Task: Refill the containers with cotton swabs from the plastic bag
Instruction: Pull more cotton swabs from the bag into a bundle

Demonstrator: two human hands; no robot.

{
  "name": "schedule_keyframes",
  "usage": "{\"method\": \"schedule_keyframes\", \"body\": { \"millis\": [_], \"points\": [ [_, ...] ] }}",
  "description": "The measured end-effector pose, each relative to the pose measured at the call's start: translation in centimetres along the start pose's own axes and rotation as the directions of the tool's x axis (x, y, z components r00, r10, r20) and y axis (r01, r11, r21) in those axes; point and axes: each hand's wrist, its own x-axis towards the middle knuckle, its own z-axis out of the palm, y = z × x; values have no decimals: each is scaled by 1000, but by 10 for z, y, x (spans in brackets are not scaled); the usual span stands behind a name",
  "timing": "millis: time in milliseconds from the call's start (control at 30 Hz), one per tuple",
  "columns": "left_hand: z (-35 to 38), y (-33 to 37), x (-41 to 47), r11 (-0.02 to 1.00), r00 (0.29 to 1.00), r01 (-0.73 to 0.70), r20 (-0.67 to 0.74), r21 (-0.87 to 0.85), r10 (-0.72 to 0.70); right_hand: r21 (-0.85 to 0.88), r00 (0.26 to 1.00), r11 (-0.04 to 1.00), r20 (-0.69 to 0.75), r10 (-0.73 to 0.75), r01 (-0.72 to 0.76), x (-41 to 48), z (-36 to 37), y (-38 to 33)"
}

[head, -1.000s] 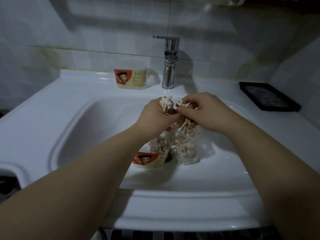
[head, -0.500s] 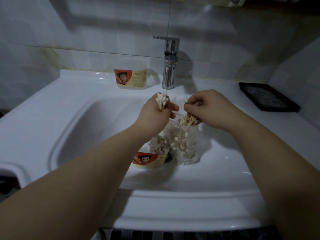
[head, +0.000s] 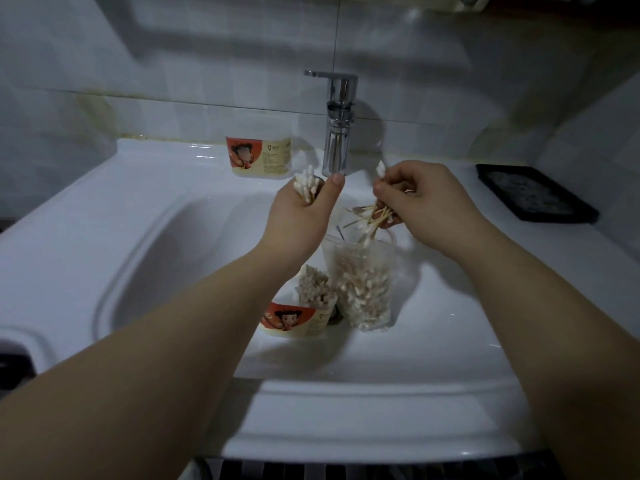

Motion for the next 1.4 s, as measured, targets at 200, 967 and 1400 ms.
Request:
{"method": "schedule_keyframes", "body": {
  "millis": [200, 967, 1400],
  "points": [
    [-3, 6, 0, 996, 998, -45, -54, -83, 40, 73, 1000, 997, -31, 6, -3, 0, -3, -2],
    [3, -2, -5, 994, 958, 65, 272, 93, -88, 187, 986, 975, -96, 139, -120, -1, 4, -4],
    [0, -8, -2, 957, 961, -74, 275, 279, -6, 303, 971, 943, -144, 192, -141, 7, -5, 4]
  ]
}}
